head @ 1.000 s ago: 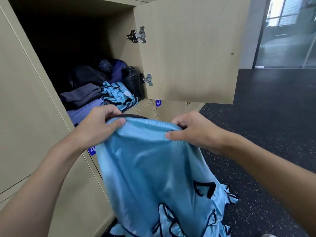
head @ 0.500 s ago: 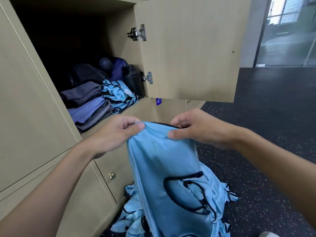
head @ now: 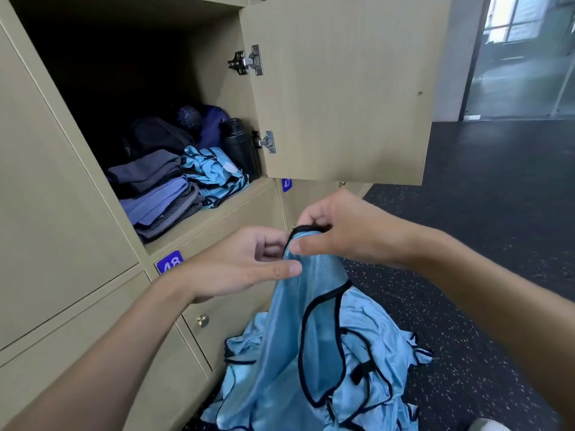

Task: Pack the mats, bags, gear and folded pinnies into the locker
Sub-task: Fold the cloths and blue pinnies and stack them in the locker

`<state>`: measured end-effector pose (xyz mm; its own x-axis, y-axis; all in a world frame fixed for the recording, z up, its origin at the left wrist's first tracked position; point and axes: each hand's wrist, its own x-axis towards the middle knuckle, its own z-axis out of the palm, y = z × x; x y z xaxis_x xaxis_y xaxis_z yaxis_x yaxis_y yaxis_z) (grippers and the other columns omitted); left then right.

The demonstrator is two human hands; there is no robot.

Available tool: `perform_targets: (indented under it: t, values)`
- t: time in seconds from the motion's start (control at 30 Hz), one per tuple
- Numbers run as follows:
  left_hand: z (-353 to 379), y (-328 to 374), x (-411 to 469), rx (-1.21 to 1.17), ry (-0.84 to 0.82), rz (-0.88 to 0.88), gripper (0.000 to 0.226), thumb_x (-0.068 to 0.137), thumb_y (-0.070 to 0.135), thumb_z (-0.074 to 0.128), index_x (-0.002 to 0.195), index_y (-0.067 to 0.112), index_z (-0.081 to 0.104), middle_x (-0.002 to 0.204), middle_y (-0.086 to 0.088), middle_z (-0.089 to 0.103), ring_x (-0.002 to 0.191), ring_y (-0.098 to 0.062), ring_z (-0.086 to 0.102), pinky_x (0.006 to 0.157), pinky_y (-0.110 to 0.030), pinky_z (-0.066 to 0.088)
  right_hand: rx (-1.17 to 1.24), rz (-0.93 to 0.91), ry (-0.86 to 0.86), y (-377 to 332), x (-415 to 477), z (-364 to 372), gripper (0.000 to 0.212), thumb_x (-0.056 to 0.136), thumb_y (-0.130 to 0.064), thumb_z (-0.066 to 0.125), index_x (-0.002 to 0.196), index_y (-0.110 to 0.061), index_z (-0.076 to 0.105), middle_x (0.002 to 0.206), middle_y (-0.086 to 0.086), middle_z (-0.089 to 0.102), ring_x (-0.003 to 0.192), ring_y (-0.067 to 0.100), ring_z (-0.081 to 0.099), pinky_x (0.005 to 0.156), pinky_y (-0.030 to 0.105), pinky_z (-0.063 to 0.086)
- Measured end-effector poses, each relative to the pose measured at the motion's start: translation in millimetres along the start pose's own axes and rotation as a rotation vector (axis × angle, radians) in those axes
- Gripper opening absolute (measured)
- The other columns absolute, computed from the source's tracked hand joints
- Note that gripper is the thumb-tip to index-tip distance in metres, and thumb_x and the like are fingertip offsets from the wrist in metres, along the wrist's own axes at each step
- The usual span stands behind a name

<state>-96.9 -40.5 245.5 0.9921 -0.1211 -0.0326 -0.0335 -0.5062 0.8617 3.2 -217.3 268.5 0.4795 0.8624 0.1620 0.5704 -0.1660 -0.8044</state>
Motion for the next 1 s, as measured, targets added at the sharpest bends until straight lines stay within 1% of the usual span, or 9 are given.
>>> perform_targets:
  t: [0.07, 0.13, 0.27, 0.4, 0.53, 0.73, 0.83, 0.9, 1.0]
  values:
    - [-1, 2, 1, -0.016, 0.094, 0.020, 0.014, 0.093, 0.018, 0.067, 0.090, 0.004, 0.068, 0.076, 0.008, 0.067, 0.070, -0.001, 0.056, 0.068, -0.014, 0.044, 0.003, 0.010, 0.002, 3, 0, -4, 0.013, 0.085, -0.014, 0.075, 0.087, -0.002, 0.070, 0.088, 0.018, 0.073, 0.067, 0.011, 0.058, 0.067, 0.027, 0.046]
    - [-8, 5, -3, -0.035, 0.214, 0.043, 0.012, 0.093, 0.014, 0.062, 0.085, 0.008, 0.068, 0.068, 0.009, 0.066, 0.062, 0.001, 0.055, 0.061, -0.010, 0.041, 0.016, 0.038, -0.003, 8, -3, -11, 0.012, 0.085, -0.016, 0.075, 0.087, -0.005, 0.072, 0.087, 0.014, 0.074, 0.067, 0.008, 0.059, 0.066, 0.023, 0.047]
    - [-28, 4, -14, -0.051, 0.305, 0.043, 0.013, 0.087, 0.028, 0.064, 0.079, 0.023, 0.073, 0.083, -0.005, 0.072, 0.075, -0.015, 0.060, 0.072, -0.024, 0.046, 0.080, 0.069, -0.003, 14, -9, -23, 0.014, 0.089, -0.019, 0.071, 0.083, -0.007, 0.073, 0.077, 0.005, 0.069, 0.069, 0.010, 0.056, 0.065, 0.022, 0.043]
    - [-20, 6, -13, -0.048, 0.289, -0.007, 0.028, 0.085, 0.034, 0.072, 0.104, 0.014, 0.073, 0.099, -0.007, 0.076, 0.090, -0.021, 0.070, 0.086, -0.032, 0.051, 0.233, 0.017, 0.028, 11, -9, -23, 0.025, 0.094, -0.013, 0.062, 0.089, 0.011, 0.066, 0.081, 0.011, 0.063, 0.076, 0.016, 0.055, 0.074, 0.025, 0.047]
    - [4, 16, -6, -0.088, 0.172, 0.040, 0.030, 0.086, 0.029, 0.063, 0.104, 0.007, 0.072, 0.090, -0.004, 0.076, 0.078, -0.010, 0.069, 0.069, -0.018, 0.053, 0.307, 0.015, -0.011, 6, -7, -13, 0.022, 0.098, -0.012, 0.056, 0.090, 0.006, 0.067, 0.070, -0.001, 0.064, 0.061, 0.004, 0.054, 0.059, 0.014, 0.044]
    - [6, 23, -2, -0.196, 0.329, 0.148, 0.023, 0.085, 0.028, 0.065, 0.089, 0.007, 0.074, 0.081, -0.005, 0.072, 0.075, -0.013, 0.061, 0.070, -0.021, 0.050, 0.321, 0.050, 0.127, 6, -5, -7, 0.006, 0.096, -0.012, 0.060, 0.095, -0.011, 0.066, 0.083, 0.003, 0.062, 0.070, 0.006, 0.054, 0.064, 0.017, 0.045]
    - [4, 23, -3, -0.265, 0.396, 0.195, 0.022, 0.090, 0.028, 0.070, 0.086, 0.006, 0.075, 0.084, -0.027, 0.064, 0.079, -0.026, 0.053, 0.077, -0.040, 0.043, 0.249, 0.044, 0.118, 6, -7, -3, 0.010, 0.096, -0.009, 0.059, 0.089, -0.009, 0.065, 0.075, 0.001, 0.061, 0.064, 0.004, 0.053, 0.061, 0.013, 0.045]
    - [3, 23, -5, -0.271, 0.406, 0.217, 0.026, 0.089, 0.027, 0.067, 0.088, 0.002, 0.074, 0.092, -0.037, 0.060, 0.085, -0.029, 0.050, 0.082, -0.044, 0.039, 0.179, 0.052, 0.175, 5, -7, 2, 0.012, 0.097, -0.010, 0.059, 0.086, -0.009, 0.065, 0.073, -0.005, 0.059, 0.064, 0.002, 0.051, 0.060, 0.010, 0.043]
    - [4, 25, -7, -0.298, 0.480, 0.218, 0.023, 0.088, 0.025, 0.070, 0.090, 0.002, 0.075, 0.090, -0.013, 0.068, 0.087, -0.020, 0.057, 0.088, -0.035, 0.048, 0.211, 0.066, 0.298, 3, -5, 9, 0.017, 0.097, -0.025, 0.058, 0.100, -0.008, 0.061, 0.085, -0.001, 0.058, 0.067, 0.001, 0.051, 0.062, 0.009, 0.040]
